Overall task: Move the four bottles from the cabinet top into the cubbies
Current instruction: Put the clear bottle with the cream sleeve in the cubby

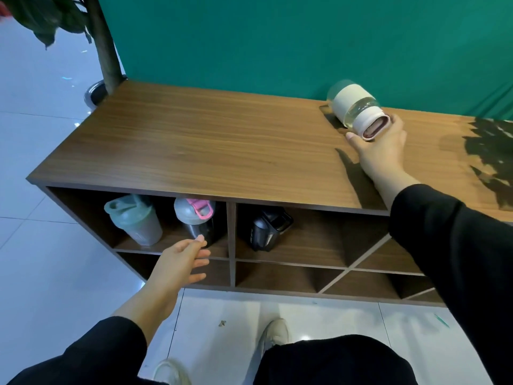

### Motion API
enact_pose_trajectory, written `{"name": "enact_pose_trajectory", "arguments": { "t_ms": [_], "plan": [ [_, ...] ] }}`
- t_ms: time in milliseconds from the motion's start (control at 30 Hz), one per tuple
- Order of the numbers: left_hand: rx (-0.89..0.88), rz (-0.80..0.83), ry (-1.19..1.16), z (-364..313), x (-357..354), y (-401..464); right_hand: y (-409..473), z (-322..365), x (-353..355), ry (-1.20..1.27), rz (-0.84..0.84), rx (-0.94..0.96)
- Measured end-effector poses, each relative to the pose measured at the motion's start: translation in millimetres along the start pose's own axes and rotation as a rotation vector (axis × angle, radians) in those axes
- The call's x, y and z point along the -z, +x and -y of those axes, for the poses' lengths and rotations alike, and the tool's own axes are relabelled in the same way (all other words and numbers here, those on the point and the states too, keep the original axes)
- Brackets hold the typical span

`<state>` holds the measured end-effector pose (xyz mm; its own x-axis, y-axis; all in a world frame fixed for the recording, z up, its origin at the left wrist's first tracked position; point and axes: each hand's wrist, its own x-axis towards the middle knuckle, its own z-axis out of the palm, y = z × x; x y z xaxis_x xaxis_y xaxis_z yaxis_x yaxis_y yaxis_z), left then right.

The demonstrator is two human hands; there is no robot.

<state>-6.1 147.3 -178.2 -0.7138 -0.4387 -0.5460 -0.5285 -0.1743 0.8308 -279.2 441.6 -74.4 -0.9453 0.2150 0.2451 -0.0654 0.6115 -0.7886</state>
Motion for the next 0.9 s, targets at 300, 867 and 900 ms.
{"name": "enact_pose_trajectory", "arguments": {
  "t_ms": [300,867,900],
  "plan": [
    [0.015,0.002,-0.012,-1.8,-9.1,8.6,36.2,8.7,-26.1,0.098,-0.052,-0.122],
    [-0.136,0.010,0.017,-11.5,-2.2,-27.7,-118.8,66.6,7.9,0.475,-0.018,0.301],
    [-0.160,0.009,-0.003,-12.5,0.0,-33.3,-137.4,71.5,11.1,0.474,0.036,0.322]
  ]
}}
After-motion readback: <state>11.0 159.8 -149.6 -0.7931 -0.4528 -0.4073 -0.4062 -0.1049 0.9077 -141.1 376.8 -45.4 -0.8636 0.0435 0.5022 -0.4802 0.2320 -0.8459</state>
